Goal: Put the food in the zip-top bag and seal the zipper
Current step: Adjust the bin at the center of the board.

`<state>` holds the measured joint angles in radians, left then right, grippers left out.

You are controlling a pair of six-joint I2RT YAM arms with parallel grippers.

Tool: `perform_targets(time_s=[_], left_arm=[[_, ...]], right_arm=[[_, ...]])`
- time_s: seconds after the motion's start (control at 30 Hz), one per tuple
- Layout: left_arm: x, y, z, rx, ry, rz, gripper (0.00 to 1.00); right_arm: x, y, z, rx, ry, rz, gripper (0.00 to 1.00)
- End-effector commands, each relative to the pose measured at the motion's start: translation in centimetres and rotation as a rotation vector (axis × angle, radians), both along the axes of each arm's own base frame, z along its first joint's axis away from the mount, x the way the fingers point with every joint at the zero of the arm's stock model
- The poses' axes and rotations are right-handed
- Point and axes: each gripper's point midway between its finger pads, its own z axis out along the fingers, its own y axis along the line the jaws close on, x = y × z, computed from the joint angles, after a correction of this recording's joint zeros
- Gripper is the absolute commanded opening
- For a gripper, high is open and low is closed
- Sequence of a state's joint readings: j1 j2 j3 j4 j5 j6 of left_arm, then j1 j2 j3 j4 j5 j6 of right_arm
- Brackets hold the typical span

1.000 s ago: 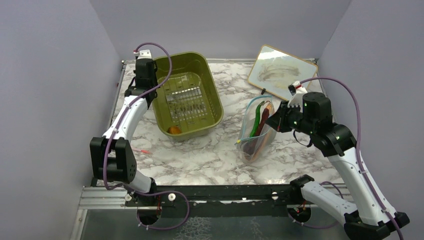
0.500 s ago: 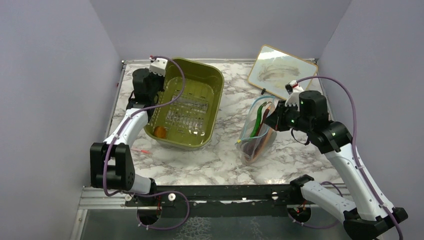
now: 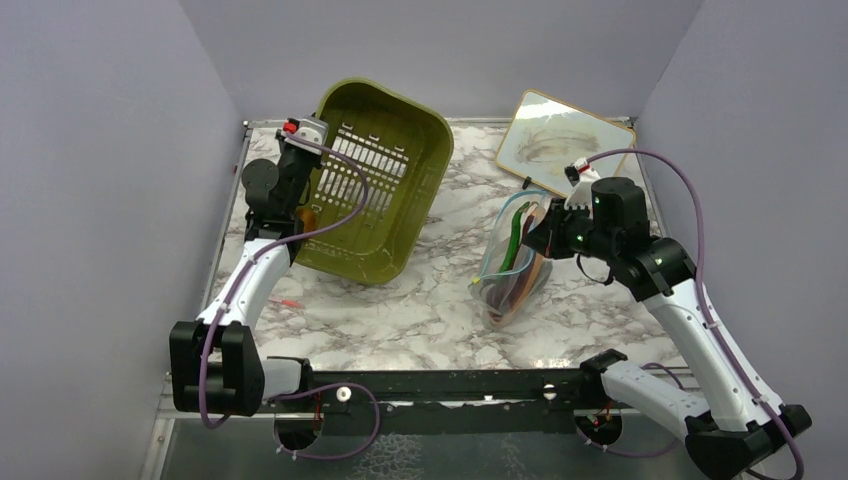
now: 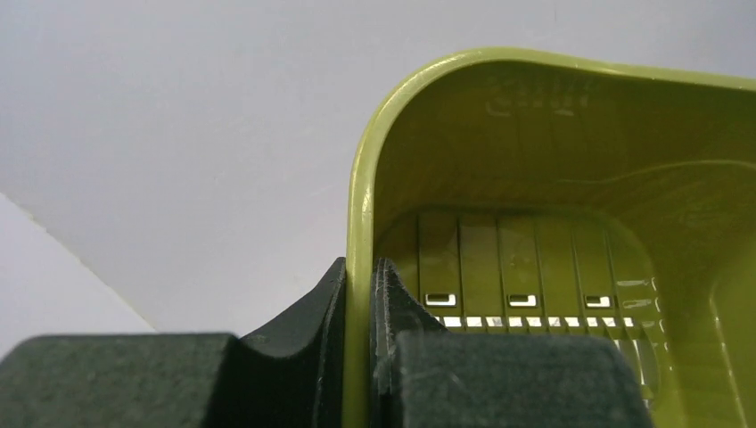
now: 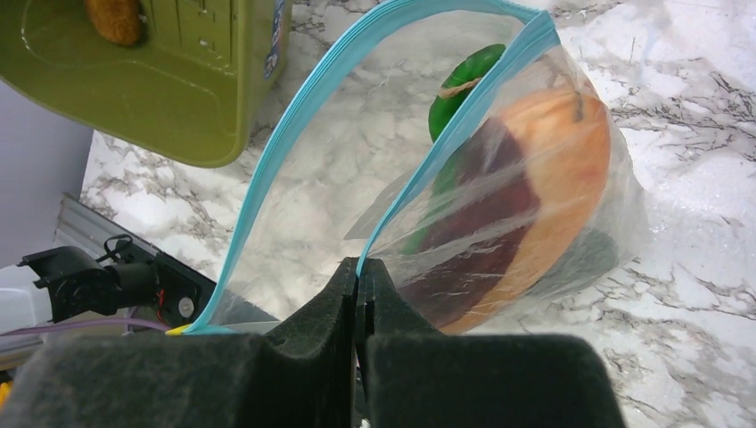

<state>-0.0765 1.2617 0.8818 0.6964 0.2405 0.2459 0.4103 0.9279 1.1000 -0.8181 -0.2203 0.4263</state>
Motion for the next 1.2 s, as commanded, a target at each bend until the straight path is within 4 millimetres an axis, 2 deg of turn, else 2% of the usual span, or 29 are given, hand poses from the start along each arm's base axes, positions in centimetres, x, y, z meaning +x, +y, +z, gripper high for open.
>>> perform_targets(time_s=[0.0, 0.13, 0.27, 0.4, 0.6, 1.0, 1.17], left_arm=[[-1.6, -0.4, 4.6, 0.001, -0.187, -0.030, 0.00], [0.1, 0.2, 3.1, -0.017, -0.116, 0.008, 0.00], [3.9, 1.4, -0.9, -0.035, 0.058, 0.063, 0.00], [6.2, 1.9, -4.0, -0.045, 0.182, -0.001, 0.00], [9.2, 4.6, -8.3, 0.011, 0.330, 0.033, 0.00], [14.3, 8.9, -14.0, 0.018, 0.417, 0.039, 0.00], [16.1, 9.7, -15.2, 0.073, 0.426, 0.041, 0.05]], right_arm=[[0.2, 0.7, 0.7, 0.035, -0.019, 0.020, 0.01], [0.1, 0.5, 0.9, 0.033, -0.025, 0.013, 0.01], [0.1, 0.5, 1.1, 0.038, -0.030, 0.016, 0.01], [0.1, 0.6, 1.5, 0.046, -0.037, 0.015, 0.01], [0.0, 0.4, 1.7, 0.041, -0.041, 0.007, 0.01], [0.4, 0.2, 1.1, 0.021, -0.023, -0.011, 0.01], [0.5, 0.0, 0.9, 0.011, -0.013, -0.019, 0.01]])
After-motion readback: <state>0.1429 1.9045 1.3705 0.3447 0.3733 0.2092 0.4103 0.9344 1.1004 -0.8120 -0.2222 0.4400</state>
